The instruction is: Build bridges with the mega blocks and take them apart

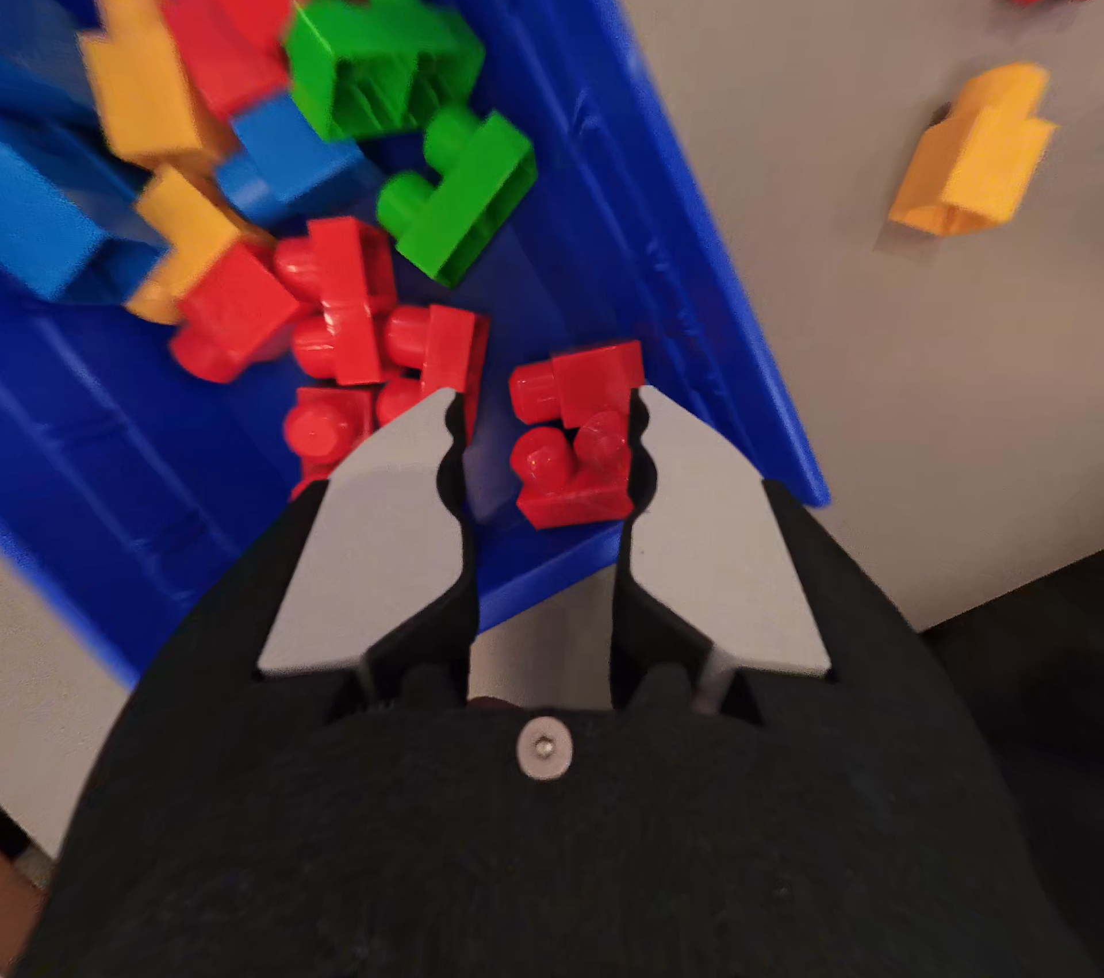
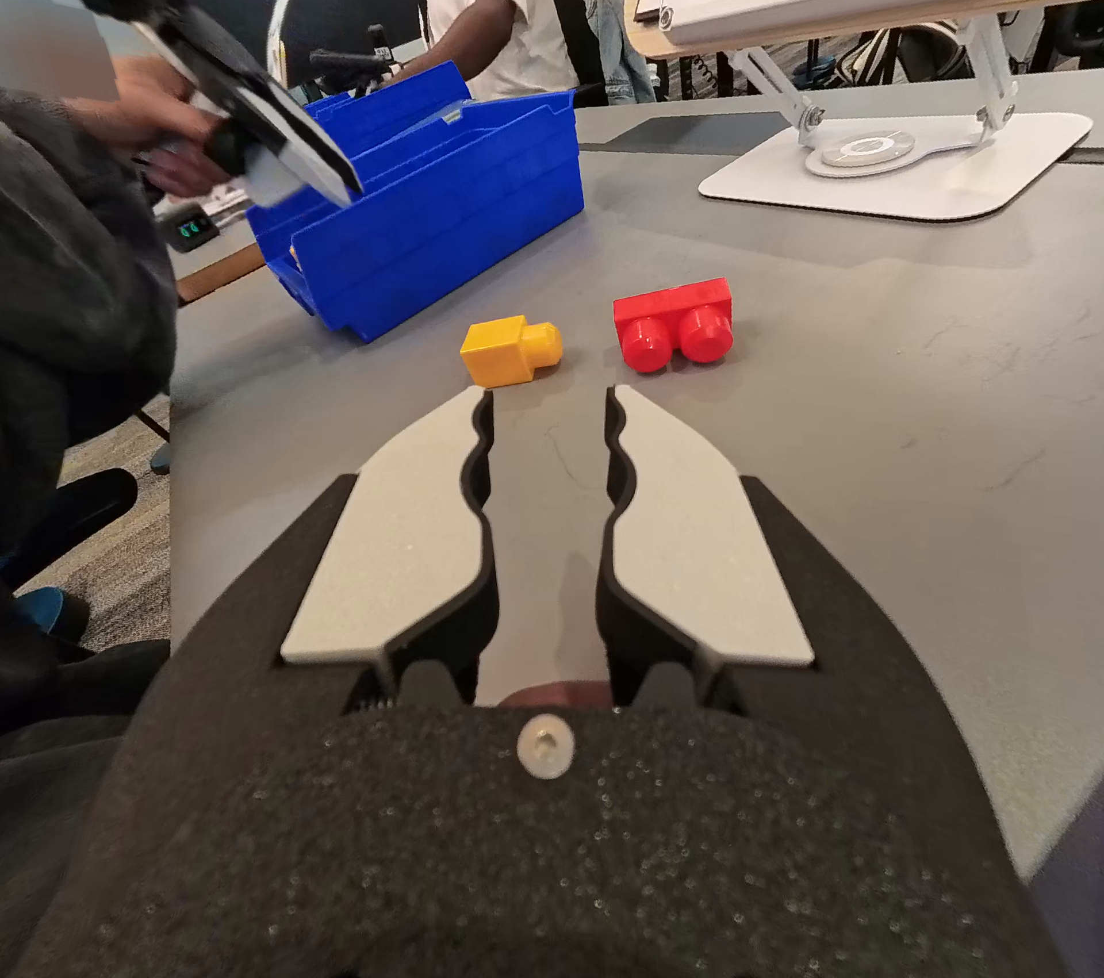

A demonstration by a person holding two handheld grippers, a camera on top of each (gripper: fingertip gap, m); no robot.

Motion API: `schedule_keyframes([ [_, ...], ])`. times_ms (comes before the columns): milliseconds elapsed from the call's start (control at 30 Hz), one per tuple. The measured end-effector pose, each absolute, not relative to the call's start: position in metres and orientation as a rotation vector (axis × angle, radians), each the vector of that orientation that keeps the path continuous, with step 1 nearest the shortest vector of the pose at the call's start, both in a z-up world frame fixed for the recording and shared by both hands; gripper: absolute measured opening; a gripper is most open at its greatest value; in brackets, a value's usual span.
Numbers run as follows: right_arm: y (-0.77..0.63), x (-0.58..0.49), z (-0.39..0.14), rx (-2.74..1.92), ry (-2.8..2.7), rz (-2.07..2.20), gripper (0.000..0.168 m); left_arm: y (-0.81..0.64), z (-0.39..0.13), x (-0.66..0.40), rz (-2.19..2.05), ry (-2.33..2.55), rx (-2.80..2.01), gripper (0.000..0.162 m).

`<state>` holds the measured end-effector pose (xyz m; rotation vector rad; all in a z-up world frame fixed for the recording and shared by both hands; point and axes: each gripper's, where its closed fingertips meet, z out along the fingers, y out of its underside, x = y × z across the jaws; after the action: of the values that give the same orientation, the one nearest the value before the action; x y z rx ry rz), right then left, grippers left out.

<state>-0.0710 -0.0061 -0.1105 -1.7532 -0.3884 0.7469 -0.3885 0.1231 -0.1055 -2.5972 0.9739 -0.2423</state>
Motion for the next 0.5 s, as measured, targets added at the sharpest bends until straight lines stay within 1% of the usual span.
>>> schedule_keyframes([
  [67,-0.006,-0.071,-0.110,-1.752,-0.389,0.744,0.035,0.120,-0.071,-0.387,-0.265,0.945,-2.409,0.050],
  [133,-0.006,-0.071,-0.110,-1.751,-0.387,0.742,0.035,0.111,-0.041,-0.386,-0.301,0.830,-2.222,0.053],
  [200,-0.006,-0.071,-0.110,-1.752,-0.385,0.742,0.035,0.094,-0.027,-0.387,-0.334,0.703,-2.073,0.058],
  [267,-0.006,-0.071,-0.111,-1.754,-0.384,0.744,0.036,0.073,-0.031,-0.393,-0.315,0.597,-1.979,0.062],
  [333,-0.006,-0.071,-0.111,-1.755,-0.384,0.745,0.036,0.050,-0.048,-0.401,-0.265,0.512,-1.921,0.064],
  [500,-0.006,-0.072,-0.111,-1.757,-0.394,0.744,0.035,-0.006,-0.087,-0.409,-0.236,0.315,-1.818,0.059],
])
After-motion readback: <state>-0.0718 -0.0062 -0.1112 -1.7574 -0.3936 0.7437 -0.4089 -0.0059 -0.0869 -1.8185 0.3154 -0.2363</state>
